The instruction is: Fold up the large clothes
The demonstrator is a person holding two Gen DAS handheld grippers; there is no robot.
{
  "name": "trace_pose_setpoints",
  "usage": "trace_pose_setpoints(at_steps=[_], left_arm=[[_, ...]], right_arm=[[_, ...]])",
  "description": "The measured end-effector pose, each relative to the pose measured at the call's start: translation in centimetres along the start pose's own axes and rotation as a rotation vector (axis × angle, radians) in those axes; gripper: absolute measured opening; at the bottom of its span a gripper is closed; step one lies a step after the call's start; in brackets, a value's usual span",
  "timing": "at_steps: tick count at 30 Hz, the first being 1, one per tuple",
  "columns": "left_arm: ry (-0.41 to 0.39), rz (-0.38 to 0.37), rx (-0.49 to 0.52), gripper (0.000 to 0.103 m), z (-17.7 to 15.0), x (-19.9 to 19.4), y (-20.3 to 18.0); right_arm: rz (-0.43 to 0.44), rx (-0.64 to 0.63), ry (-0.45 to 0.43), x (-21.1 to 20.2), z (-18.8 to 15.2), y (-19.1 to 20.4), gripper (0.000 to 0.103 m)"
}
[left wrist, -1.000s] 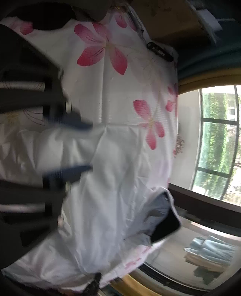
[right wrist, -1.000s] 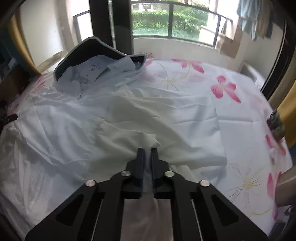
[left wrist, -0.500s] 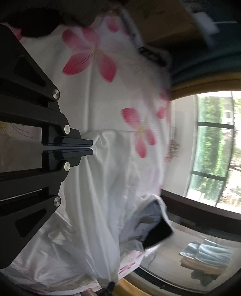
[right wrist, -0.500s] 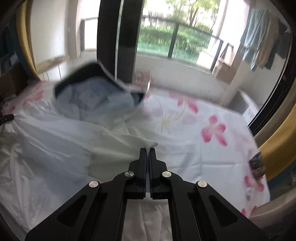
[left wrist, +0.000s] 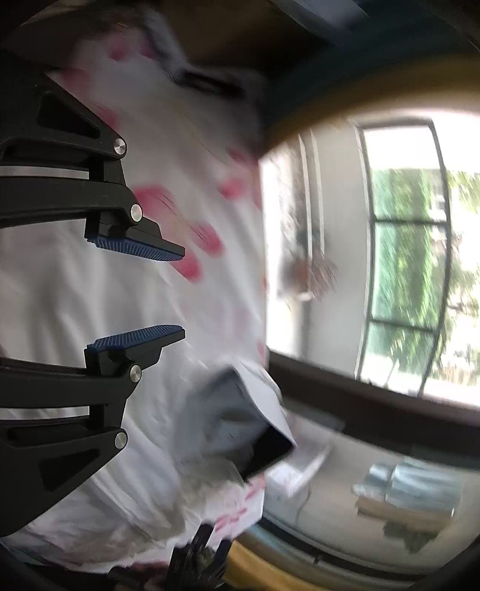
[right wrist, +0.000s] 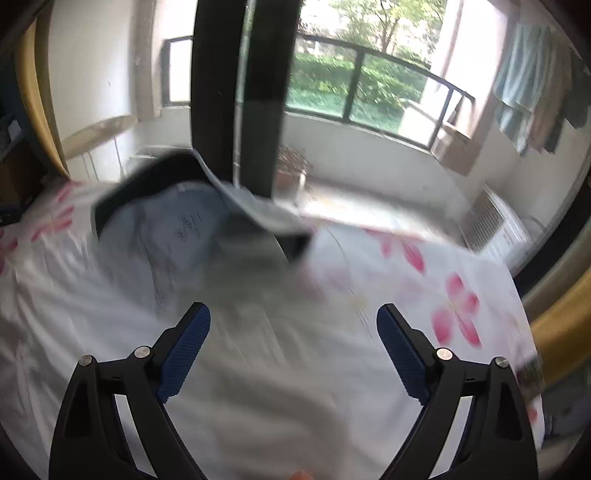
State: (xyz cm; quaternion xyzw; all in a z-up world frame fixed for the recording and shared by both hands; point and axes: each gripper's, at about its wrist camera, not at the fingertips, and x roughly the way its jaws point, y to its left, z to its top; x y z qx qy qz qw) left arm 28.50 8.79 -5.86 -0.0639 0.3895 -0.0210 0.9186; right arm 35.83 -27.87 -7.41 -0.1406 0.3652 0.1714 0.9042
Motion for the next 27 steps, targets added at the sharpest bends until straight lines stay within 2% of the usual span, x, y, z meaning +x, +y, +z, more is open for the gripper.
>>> trace_pose_setpoints(at_steps=[2, 4, 7, 12, 19, 22, 23, 25, 27], left_arm=[[0.002, -0.016, 0.020, 0.038, 1.2, 1.7, -1.3], [0.022, -0.058, 0.016, 0.038, 2.2, 3.9, -2.3], [0.047, -0.092, 0.018, 0.038, 3.0, 6.6, -3.3], [0.087, -0.070, 0.057, 0.038, 4.1, 10.8, -3.9], [0.095, -0.102, 0.035, 0.038, 4.3, 11.8, -3.4], [0.091, -0.191, -0.013, 0.038, 4.4, 10.8, -3.5], [0.079, -0.198, -0.019, 0.038, 4.5, 10.6, -3.6], [0.061, -0.154, 0.022, 0.038, 4.8, 10.7, -4.4], [0.083, -0.103, 0.065, 0.038, 4.6, 11.9, -5.1]], right_arm=[[0.023, -0.002, -0.016, 1.1, 1.6, 1.2, 0.092], [0.045, -0.009, -0.026, 2.3, 3.0, 2.5, 0.098], [0.075, -0.004, -0.026, 4.7, 4.7, 4.5, 0.101], [0.091, 0.002, 0.022, 8.6, 6.0, 6.6, 0.101], [0.092, -0.016, 0.088, 11.8, 6.3, 7.9, 0.101], [0.070, -0.033, 0.111, 12.6, 6.4, 8.2, 0.101], [0.058, -0.036, 0.127, 12.9, 6.3, 8.1, 0.101], [0.026, -0.034, 0.143, 13.2, 6.2, 7.5, 0.101], [-0.005, -0.037, 0.134, 13.0, 6.3, 6.9, 0.101]])
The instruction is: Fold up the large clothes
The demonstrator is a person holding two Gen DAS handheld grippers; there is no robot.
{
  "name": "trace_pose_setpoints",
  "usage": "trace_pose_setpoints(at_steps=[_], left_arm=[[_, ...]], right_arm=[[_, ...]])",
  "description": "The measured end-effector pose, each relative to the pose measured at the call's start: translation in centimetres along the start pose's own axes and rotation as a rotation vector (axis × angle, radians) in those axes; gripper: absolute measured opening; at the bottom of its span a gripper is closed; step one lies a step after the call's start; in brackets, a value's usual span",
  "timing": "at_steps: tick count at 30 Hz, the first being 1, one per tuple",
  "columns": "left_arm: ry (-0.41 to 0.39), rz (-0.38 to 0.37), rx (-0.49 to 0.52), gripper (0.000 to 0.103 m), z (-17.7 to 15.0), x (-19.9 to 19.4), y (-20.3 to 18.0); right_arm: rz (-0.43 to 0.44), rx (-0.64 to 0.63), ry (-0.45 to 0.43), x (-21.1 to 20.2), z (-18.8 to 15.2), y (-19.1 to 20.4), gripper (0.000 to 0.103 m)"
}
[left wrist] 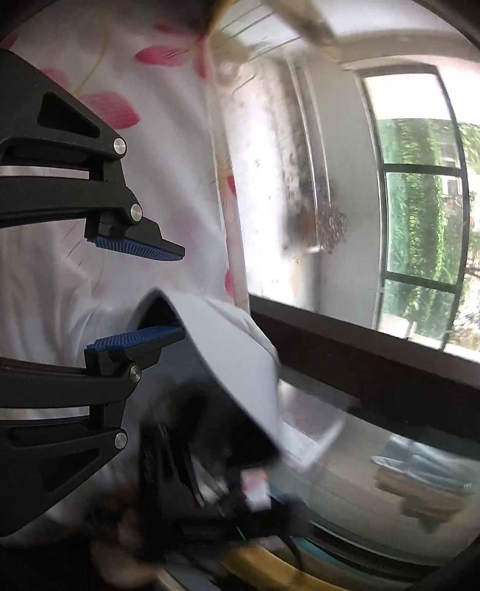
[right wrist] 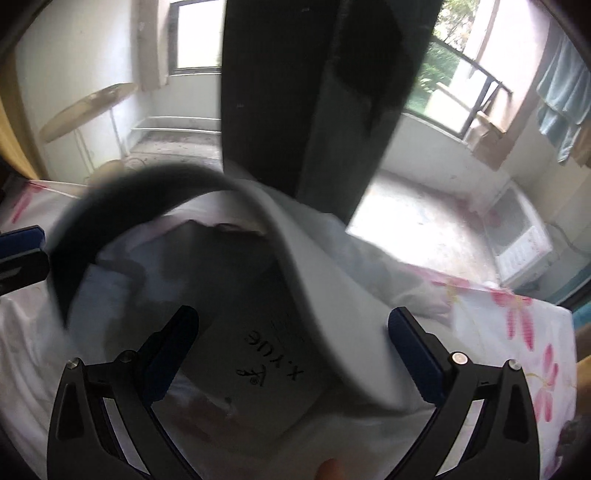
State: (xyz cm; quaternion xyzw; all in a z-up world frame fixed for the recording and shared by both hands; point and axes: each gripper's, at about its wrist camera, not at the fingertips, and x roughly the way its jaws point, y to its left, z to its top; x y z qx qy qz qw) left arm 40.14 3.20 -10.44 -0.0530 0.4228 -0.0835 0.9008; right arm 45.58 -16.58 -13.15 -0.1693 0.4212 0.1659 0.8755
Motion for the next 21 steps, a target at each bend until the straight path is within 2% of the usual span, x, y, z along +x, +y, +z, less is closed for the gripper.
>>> trace_pose_setpoints(at_steps=[3, 7, 11, 12, 14, 15, 16, 17, 21], left_arm=[[0.108, 0.049, 0.043, 0.038, 0.0, 2.6, -0.2], [0.088, 0.055, -0.003, 0.038, 0.3, 2.4, 0.6], [0.067, 0.064, -0.033, 0.038, 0.1, 2.1, 1.2], [0.061, 0.063, -0.044, 0.038, 0.1, 2.0, 1.3], [0.041, 0.051, -0.059, 0.032, 0.0, 1.9, 1.5], [0.038, 0.033, -0.063, 0.020, -0.5, 1.8, 1.5], [0.039, 0.016, -0.063, 0.011, -0.5, 1.9, 1.3], [0.035, 0.017, -0.056, 0.011, -0.4, 1.8, 1.2], [0.008, 0.021, -0.045, 0.007, -0.4, 0.9, 0.8]], right_arm=[[-0.034, 0.010, -0.010, -0.7, -0.3, -1.8, 0.101], [-0.061, 0.024, -0.010, -0.9, -1.0, -4.7, 0.101], [-0.024, 0.039, -0.021, -1.0, -1.5, -6.5, 0.099], [-0.015, 0.045, -0.030, -1.2, -1.7, -6.8, 0.094], [-0.002, 0.049, -0.022, -1.2, -2.0, -7.5, 0.065], [0.008, 0.056, -0.015, -1.1, -2.1, -7.6, 0.040], [0.016, 0.061, -0.012, -1.0, -2.1, -7.9, 0.019], [0.020, 0.062, -0.019, -1.1, -2.2, -8.0, 0.010], [0.005, 0.042, -0.067, -2.9, -2.8, -7.0, 0.008]])
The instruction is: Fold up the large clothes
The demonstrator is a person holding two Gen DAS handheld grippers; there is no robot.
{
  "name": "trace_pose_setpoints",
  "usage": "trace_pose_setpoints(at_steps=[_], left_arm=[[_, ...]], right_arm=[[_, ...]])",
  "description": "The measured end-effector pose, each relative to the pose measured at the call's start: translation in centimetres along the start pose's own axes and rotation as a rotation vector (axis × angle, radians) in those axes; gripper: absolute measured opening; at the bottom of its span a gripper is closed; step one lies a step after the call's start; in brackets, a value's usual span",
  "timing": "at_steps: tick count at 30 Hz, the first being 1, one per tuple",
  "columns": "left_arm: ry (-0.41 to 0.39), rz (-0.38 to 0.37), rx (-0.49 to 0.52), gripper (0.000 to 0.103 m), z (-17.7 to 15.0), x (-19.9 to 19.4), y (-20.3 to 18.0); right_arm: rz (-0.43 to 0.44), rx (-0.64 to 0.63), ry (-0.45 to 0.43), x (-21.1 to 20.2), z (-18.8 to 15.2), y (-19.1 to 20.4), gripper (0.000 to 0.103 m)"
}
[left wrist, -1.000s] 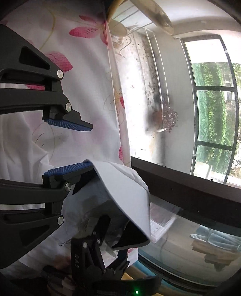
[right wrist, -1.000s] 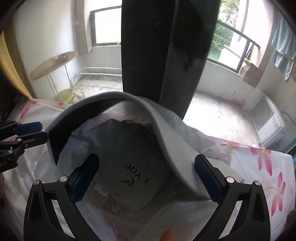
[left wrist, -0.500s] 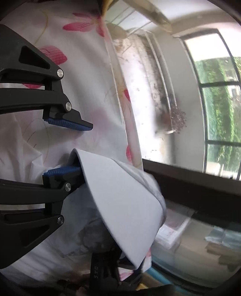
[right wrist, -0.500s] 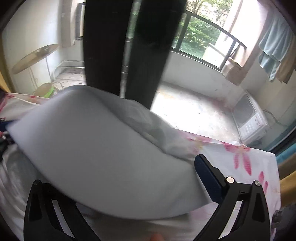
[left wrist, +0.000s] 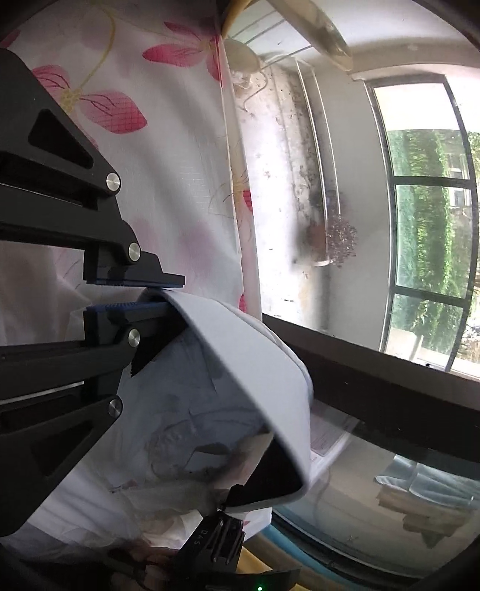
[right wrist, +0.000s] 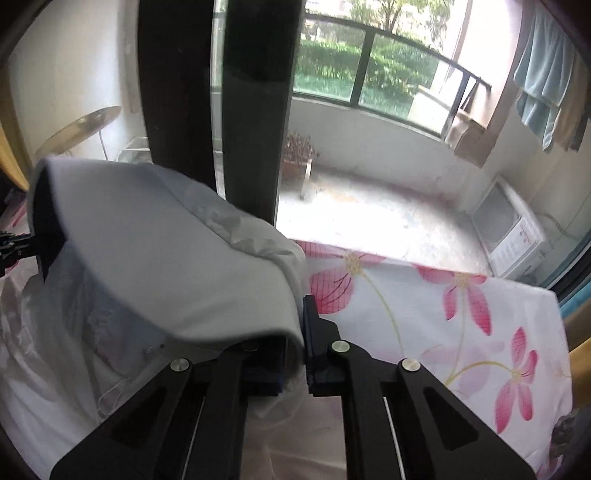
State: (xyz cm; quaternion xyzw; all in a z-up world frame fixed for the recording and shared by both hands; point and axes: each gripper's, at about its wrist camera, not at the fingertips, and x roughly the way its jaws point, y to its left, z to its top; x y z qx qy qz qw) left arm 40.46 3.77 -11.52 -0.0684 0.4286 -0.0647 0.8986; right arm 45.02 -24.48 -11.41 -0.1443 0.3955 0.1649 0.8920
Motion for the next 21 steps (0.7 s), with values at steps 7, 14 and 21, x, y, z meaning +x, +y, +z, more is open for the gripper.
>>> trace_pose_setpoints(at_steps=[7, 14, 21], left_arm=[[0.042, 0.022, 0.005, 0.007, -1.8, -0.6, 0.9], [0.090, 0.018, 0.011, 0.027, -1.9, -1.5, 0.9], [0.055, -0.044, -0.009, 0.039, -2.7, -6.4, 2.0]], right_arm=[[0.010, -0.033, 0.040, -0.8, -2.6, -0.1, 0.008], [0.046, -0.010, 0.098, -0.9, -3.5, -1.6, 0.032], [0.042, -0.039, 0.032, -5.6, -3.4, -3.2, 0.064]])
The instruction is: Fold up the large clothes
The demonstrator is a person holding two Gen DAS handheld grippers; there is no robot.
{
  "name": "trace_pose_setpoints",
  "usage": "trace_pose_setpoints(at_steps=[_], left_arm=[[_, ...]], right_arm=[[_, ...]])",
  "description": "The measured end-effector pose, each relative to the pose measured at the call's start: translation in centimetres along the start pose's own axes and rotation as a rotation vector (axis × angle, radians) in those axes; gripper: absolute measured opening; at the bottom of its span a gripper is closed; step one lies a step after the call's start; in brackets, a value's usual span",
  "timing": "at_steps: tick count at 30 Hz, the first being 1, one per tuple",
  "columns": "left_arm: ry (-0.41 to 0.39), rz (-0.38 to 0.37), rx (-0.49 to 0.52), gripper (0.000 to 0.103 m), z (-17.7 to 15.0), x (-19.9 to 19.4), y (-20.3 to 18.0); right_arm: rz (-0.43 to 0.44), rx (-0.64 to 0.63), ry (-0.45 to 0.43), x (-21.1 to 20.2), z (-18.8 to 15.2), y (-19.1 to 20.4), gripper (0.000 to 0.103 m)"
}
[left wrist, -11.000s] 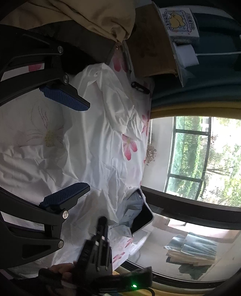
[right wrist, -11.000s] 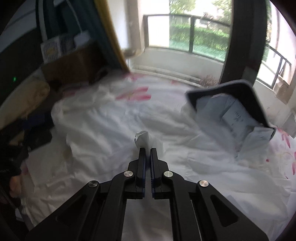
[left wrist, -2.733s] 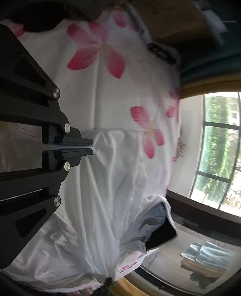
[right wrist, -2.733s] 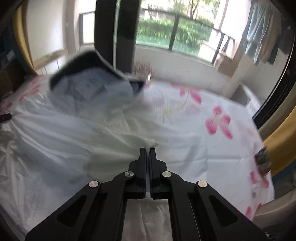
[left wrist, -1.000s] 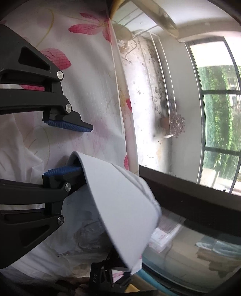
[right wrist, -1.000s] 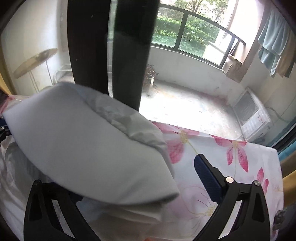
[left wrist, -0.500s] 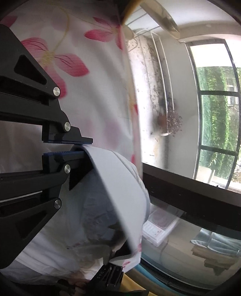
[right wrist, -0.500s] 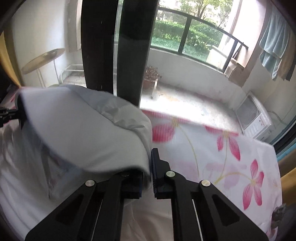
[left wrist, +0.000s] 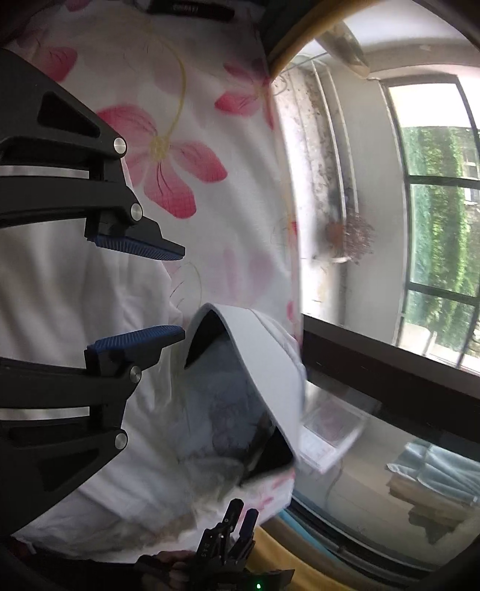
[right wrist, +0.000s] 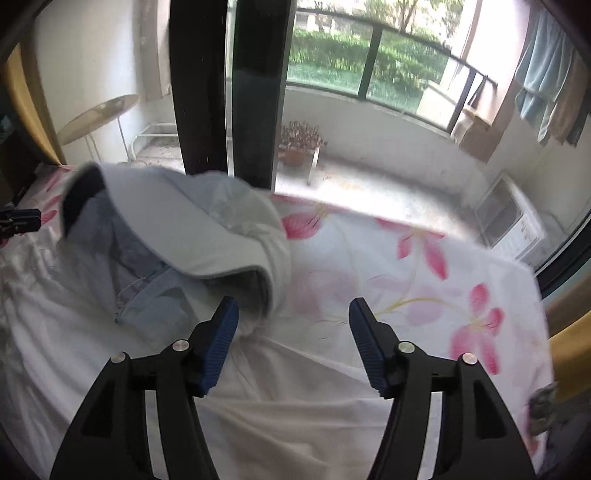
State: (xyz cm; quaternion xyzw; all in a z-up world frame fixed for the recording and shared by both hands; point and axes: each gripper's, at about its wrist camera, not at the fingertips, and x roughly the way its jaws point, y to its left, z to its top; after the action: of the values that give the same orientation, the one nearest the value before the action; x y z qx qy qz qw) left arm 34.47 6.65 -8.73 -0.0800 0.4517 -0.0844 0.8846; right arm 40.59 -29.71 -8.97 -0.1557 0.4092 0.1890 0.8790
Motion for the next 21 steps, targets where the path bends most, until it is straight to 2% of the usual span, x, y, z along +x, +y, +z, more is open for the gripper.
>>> trace_pose_setpoints(at_steps=[5, 8, 10, 13, 18, 21], left_arm=[[-0.097, 0.010, -0.062, 0.040, 2.5, -1.3, 1.3], [-0.116, -0.027, -0.113, 0.043, 4.6, 0.5, 1.8], [-0.083, -0.057, -0.113, 0.051, 5.5, 2.4, 1.2], [-0.011, -0.147, -0.062, 0.054, 5.7, 5.5, -0.1], [0.087, -0.148, 0.002, 0.056, 4.0, 8.1, -1.2], [0.059, -0.142, 0.047, 0.058, 3.3, 7.9, -1.6]], right_arm=[[-0.006, 0.007, -0.069, -0.8, 2.3, -0.6, 0.070], [0.053, 0.042, -0.066, 1.4, 3.9, -0.6, 0.071], [0.109, 0.080, -0.023, 3.5, 4.5, -0.6, 0.071], [0.193, 0.100, 0.056, 6.5, 4.6, 0.1, 0.071], [0.300, 0.051, 0.110, 8.3, 3.4, 1.7, 0.071], [0.307, 0.022, 0.090, 8.4, 2.7, 2.2, 0.071]])
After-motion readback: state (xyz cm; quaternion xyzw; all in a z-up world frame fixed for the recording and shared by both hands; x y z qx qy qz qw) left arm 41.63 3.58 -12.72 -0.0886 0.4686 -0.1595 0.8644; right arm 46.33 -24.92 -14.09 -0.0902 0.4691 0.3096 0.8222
